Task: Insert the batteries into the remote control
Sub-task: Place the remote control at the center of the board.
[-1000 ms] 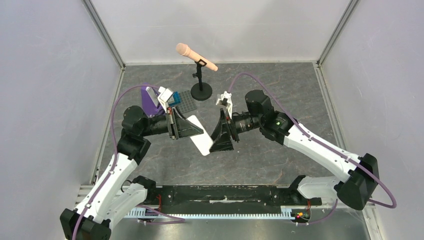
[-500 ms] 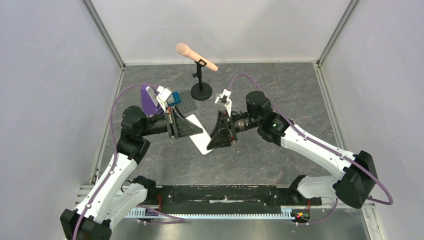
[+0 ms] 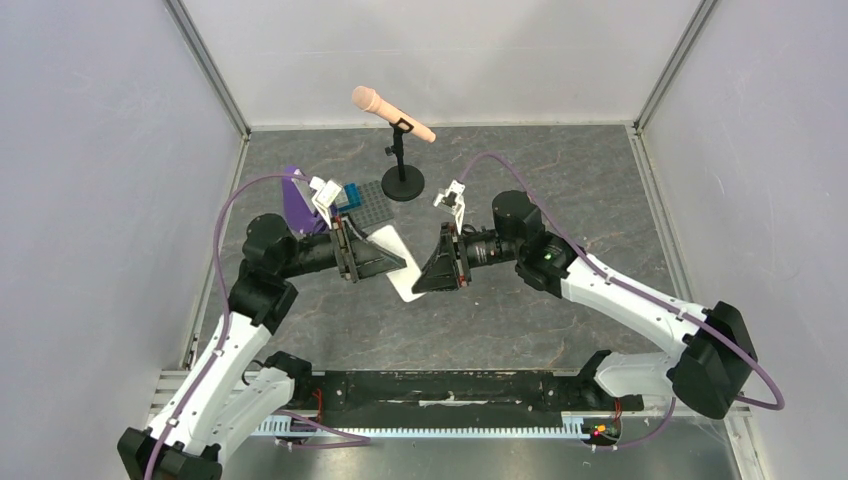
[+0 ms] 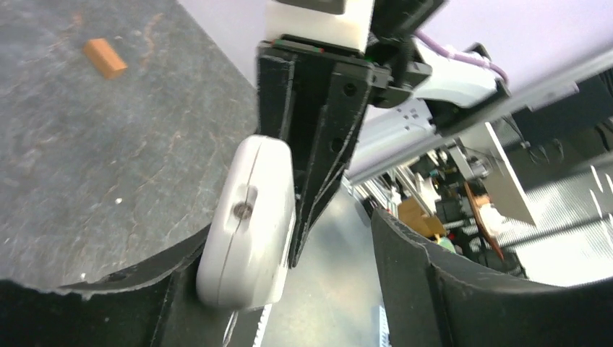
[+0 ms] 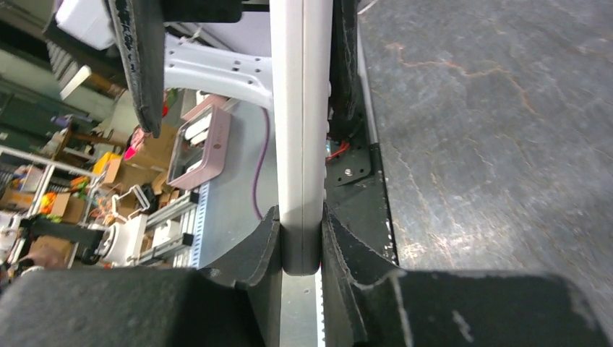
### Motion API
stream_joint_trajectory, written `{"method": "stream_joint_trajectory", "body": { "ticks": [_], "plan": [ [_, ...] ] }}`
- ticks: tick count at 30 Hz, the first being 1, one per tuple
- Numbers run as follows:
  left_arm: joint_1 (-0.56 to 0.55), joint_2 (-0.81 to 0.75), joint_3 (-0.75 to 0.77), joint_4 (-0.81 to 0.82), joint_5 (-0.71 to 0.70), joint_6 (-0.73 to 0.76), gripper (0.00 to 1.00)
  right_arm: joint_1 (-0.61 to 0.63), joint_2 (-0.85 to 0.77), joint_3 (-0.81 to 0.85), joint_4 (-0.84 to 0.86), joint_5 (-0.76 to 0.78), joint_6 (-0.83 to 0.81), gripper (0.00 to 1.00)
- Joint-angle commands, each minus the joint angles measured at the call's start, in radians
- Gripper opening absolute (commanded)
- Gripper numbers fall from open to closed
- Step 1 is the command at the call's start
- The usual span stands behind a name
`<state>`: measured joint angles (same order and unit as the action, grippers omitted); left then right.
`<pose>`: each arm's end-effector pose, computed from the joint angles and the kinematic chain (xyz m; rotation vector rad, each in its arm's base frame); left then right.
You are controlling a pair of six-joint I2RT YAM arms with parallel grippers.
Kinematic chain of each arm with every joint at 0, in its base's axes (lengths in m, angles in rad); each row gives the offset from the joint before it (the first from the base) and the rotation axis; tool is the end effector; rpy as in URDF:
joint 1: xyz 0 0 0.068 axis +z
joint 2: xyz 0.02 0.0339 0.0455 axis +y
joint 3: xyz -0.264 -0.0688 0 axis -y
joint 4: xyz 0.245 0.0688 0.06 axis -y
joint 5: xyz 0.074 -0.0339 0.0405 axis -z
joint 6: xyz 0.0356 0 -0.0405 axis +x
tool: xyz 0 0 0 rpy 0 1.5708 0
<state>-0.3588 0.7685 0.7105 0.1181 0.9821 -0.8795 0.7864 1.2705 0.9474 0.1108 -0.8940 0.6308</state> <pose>0.1505 -0.0881 0.3483 0.4595 1.7546 -1.6588 0.1834 0.2230 0.3245 -0.9038 1.8849 1.7339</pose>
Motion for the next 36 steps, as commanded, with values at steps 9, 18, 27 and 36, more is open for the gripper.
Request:
{"method": "stream_joint_trajectory", "body": {
  "ticks": [9,18,27,36],
  "plan": [
    [0.0,-0.005,0.11,-0.656,-0.621,0.275,0.76,-0.058,0.003,0.109,-0.664,0.837,-0.337,0.01],
    [0.001,-0.071,0.122,-0.666,-0.628,0.303,0.78,-0.072,0.132,0.011,-0.769,1.445,-0.386,0.0],
    [0.0,-0.037,0.15,-0.751,-0.71,0.278,0.78,-0.072,0.295,-0.002,-0.723,1.575,-0.393,0.03],
    [0.0,-0.003,0.168,-0.763,-0.691,0.268,0.77,-0.072,0.376,-0.013,-0.655,1.496,-0.402,0.25]
  ]
}}
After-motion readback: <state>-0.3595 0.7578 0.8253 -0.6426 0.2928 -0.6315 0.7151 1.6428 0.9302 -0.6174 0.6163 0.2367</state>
